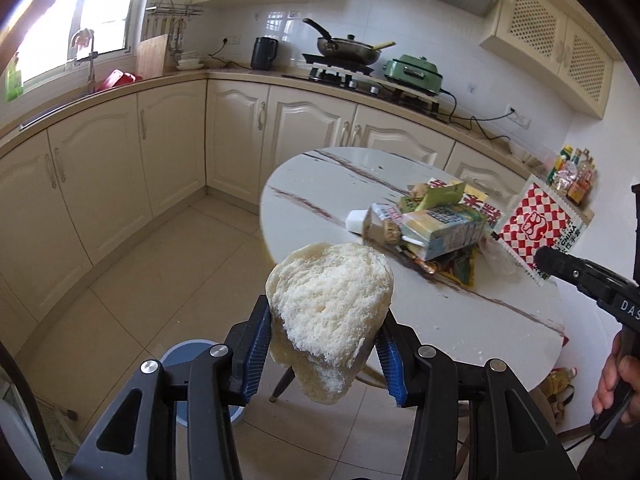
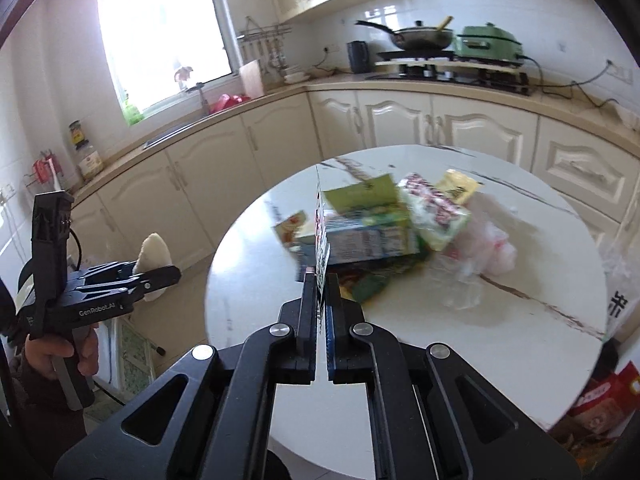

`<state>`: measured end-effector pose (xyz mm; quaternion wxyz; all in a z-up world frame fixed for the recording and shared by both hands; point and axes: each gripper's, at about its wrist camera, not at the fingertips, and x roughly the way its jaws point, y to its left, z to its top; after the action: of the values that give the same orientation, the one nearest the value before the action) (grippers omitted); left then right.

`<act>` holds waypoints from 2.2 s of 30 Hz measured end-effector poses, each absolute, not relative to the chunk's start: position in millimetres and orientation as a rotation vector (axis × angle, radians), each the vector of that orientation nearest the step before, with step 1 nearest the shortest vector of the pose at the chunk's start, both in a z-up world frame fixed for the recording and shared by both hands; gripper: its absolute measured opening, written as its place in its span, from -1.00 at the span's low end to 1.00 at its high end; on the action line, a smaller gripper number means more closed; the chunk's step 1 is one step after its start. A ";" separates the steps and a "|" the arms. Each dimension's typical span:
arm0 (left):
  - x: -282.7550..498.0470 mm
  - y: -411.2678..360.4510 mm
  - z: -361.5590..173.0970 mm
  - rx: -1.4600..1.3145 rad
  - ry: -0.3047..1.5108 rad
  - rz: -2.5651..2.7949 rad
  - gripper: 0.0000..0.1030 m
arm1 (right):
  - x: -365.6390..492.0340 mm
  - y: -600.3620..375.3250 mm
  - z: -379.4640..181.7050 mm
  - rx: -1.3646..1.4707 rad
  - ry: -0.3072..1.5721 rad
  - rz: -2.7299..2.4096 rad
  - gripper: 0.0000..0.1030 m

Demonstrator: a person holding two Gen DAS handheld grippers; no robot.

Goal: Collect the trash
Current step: 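Carry the paper and bread to the blue bin and open both grippers, then move both tools back toward the table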

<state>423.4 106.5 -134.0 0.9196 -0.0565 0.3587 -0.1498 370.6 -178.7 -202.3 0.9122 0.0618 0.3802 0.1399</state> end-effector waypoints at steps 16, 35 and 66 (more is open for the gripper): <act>436.5 270.8 -270.0 -0.246 1.025 -0.014 -0.12 | 481.2 106.2 -386.9 -0.031 1.081 0.606 -0.91; 563.3 278.9 -405.1 -0.311 1.316 0.008 0.08 | 587.5 126.0 -605.7 0.064 1.370 0.508 -0.74; 322.6 123.6 -73.7 -0.100 0.548 0.182 0.86 | 393.3 45.5 -236.3 0.016 0.724 0.340 0.86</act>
<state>322.6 123.6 -73.7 0.9573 -0.0495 0.2703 0.0897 393.3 45.5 -236.3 0.9211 0.0077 0.3524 0.1653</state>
